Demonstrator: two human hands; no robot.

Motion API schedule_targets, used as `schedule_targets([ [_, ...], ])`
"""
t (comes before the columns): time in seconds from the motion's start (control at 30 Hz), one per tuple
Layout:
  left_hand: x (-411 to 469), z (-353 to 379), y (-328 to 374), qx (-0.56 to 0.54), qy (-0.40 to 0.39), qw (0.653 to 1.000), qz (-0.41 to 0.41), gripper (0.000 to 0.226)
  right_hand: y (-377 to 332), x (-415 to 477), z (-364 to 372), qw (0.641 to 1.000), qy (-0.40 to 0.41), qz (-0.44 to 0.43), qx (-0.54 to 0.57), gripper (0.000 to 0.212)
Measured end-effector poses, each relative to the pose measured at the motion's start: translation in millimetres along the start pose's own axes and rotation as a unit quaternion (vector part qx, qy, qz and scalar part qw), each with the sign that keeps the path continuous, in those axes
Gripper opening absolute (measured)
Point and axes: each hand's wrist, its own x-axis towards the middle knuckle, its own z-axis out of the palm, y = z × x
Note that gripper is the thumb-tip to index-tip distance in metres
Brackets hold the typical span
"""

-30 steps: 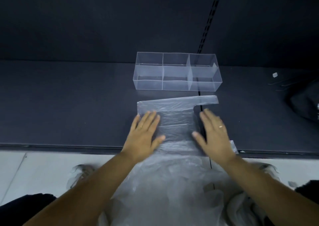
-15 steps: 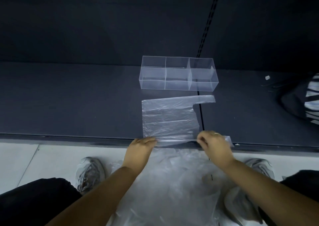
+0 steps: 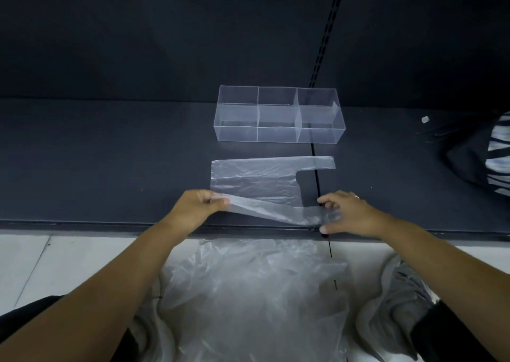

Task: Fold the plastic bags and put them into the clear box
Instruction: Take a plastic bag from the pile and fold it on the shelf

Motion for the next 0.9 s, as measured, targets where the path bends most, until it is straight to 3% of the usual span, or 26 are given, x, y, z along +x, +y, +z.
schedule_targets([
  [0.17,13.3,-10.0,2.0,0.018,-0.016,1.000,0.008,0.003,6.7,13.3,2.1,0.998,0.062,0.026,-0.004,0.021],
  [0.33,23.9,-15.3,-10.3,0.035,-0.021,0.999,0.029,0.011,24.1,15.3,7.4,0.987,0.146,0.042,0.047,0.040],
  [0.47,28.8,-11.5,-24.5,0.091,-0.001,0.995,0.035,0.019,31.9,11.9,23.4,0.969,0.219,0.079,0.087,0.021],
  [0.7,28.4,-3.9,-32.8,0.164,0.025,0.985,0.041,0.024,32.3,6.6,30.9,0.961,0.238,0.098,0.104,0.016],
  [0.8,27.5,-1.8,-32.3,0.164,0.013,0.986,0.035,0.026,29.2,3.8,22.7,0.949,0.226,0.101,0.194,0.018],
  [0.9,28.1,-3.3,-29.3,0.138,0.036,0.989,0.042,0.025,23.2,6.5,6.6,0.906,0.222,0.084,0.350,0.013],
])
